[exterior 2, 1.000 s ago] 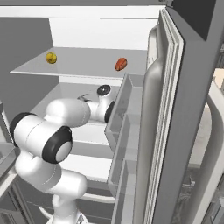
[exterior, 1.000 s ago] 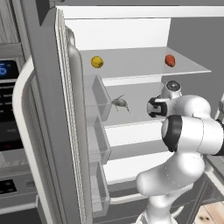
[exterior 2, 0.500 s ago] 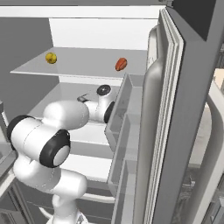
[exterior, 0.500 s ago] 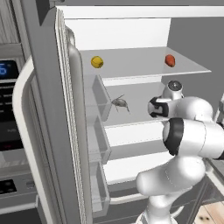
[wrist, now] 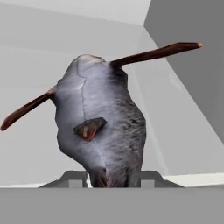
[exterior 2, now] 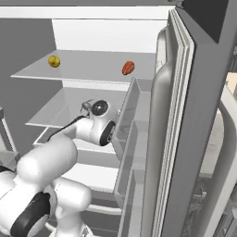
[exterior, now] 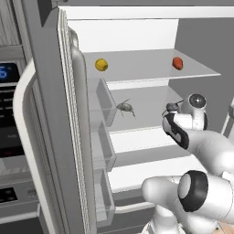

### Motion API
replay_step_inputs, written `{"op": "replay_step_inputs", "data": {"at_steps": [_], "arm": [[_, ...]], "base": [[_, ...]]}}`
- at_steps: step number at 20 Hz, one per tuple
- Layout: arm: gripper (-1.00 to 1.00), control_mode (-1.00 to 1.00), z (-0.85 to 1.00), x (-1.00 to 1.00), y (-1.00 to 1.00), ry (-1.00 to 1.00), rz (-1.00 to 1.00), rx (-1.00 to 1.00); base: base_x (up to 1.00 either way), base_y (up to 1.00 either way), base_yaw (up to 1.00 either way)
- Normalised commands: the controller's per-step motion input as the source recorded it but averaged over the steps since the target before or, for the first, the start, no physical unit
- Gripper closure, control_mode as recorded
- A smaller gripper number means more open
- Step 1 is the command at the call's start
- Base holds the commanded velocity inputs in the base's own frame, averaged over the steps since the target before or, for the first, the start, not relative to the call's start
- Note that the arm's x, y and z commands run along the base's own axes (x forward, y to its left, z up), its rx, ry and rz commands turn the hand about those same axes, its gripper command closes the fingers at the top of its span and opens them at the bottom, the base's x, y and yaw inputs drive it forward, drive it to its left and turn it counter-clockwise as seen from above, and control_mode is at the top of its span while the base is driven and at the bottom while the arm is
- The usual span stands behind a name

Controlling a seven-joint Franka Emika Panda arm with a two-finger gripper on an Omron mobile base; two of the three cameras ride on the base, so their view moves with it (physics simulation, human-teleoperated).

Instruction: Gather the lemon and sweet potato from the fridge and place them on a tray on the dining counter. Then gather the fishs from the fridge and place them on the other tray.

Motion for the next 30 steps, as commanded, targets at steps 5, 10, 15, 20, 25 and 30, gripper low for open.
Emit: {"op": "replay_step_inputs", "data": {"at_steps": [5,10,15,20,25,30], "arm": [[1.00,-1.00,0.66,-0.74,0.13,0.03,0.00,0.00],[1.00,-1.00,0.72,-0.63,0.19,0.07,0.00,0.00],[1.00,-1.00,0.66,-0.61,0.25,0.07,0.00,0.01],[1.00,-1.00,0.51,-0.68,0.31,0.06,0.00,0.02],[1.00,-1.00,0.41,-0.75,0.31,0.05,0.00,0.02],[1.00,-1.00,0.18,-0.90,0.32,0.02,0.00,0.02]], "base": [[0.00,0.00,0.00],[0.00,0.00,0.00],[0.00,0.00,0.00],[0.00,0.00,0.00],[0.00,0.00,0.00],[0.00,0.00,0.00]]}}
